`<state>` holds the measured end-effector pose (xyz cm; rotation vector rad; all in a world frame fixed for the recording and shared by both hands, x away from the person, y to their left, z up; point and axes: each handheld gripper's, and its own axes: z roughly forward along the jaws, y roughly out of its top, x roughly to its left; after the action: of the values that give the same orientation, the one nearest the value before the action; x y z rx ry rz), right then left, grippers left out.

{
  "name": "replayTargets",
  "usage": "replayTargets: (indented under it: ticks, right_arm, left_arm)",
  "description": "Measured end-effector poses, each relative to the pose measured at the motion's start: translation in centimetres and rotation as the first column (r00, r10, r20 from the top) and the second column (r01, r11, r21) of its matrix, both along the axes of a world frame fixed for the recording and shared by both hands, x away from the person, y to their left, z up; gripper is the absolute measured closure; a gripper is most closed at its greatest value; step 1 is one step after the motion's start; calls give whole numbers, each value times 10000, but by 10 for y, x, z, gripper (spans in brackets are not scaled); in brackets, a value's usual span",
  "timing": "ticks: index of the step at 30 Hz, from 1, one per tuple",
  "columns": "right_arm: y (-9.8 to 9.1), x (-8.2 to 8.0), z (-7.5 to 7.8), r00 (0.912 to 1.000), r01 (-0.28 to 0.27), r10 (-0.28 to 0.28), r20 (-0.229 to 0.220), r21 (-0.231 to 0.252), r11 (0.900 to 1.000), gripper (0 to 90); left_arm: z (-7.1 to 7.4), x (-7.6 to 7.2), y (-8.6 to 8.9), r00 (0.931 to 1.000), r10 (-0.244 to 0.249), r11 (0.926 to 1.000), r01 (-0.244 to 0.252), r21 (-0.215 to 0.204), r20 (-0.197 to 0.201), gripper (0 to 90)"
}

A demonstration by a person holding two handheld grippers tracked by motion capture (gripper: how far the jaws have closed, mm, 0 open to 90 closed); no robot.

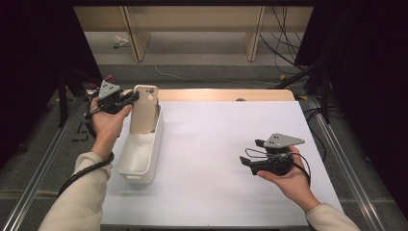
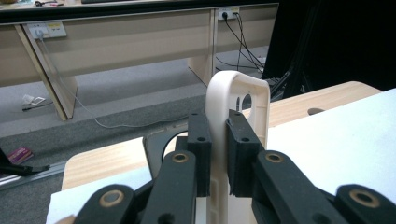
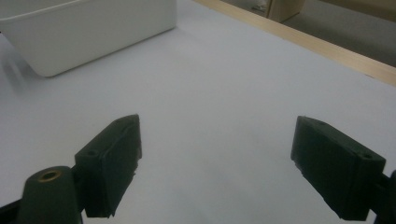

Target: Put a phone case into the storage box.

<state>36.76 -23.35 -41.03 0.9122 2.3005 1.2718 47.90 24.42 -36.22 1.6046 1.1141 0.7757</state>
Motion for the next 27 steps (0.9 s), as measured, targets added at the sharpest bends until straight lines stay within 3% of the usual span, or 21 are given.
replayTargets:
  ticks: [27]
  right_arm:
    - [0,0,1,10000,1,-1,19,19,10000,171]
  left_arm:
    - [-29,18,-3,9967,171,9998,-181,-126,-789,812]
